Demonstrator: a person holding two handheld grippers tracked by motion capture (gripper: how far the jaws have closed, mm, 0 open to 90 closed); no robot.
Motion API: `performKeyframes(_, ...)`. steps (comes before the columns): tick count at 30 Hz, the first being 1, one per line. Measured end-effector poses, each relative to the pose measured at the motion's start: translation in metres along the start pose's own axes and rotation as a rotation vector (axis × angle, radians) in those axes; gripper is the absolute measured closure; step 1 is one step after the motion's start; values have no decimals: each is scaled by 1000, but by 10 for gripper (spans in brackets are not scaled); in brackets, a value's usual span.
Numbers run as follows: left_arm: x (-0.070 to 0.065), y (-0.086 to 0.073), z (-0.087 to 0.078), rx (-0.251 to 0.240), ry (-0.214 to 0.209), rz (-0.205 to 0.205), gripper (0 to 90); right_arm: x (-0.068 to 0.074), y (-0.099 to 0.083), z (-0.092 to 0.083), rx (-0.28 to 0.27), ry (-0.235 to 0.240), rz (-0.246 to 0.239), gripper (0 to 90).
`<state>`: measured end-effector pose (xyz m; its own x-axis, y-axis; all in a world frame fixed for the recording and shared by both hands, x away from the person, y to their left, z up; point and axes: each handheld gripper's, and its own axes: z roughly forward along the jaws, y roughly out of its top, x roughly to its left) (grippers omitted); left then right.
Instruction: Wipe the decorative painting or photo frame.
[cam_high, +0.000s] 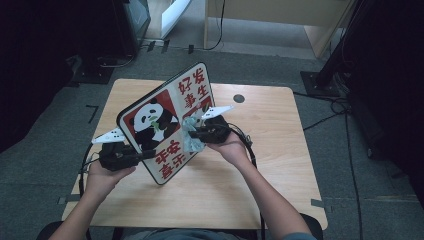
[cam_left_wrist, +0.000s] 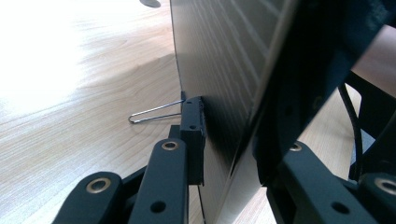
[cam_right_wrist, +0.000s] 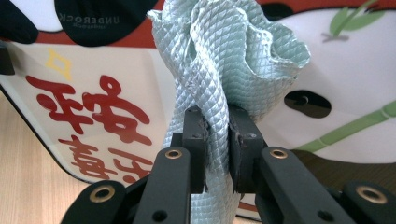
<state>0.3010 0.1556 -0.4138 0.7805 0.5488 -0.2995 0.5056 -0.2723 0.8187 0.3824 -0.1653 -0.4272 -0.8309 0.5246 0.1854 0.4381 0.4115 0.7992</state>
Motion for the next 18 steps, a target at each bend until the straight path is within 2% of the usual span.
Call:
performKeyframes(5, 0, 0, 0, 0, -1, 1, 747, 0, -7, 3, 0, -2, 8, 795)
performKeyframes(9, 0, 0, 0, 0, -9, -4, 744, 1, -13, 6, 31, -5, 20, 796)
performKeyframes(12, 1, 0, 0, 1, -15, -10, 741, 1, -18, 8, 29, -4, 21, 796)
performKeyframes(18, 2, 0, 1, -2, -28, -17, 735, 0, -26, 11, 63, 6, 50, 797)
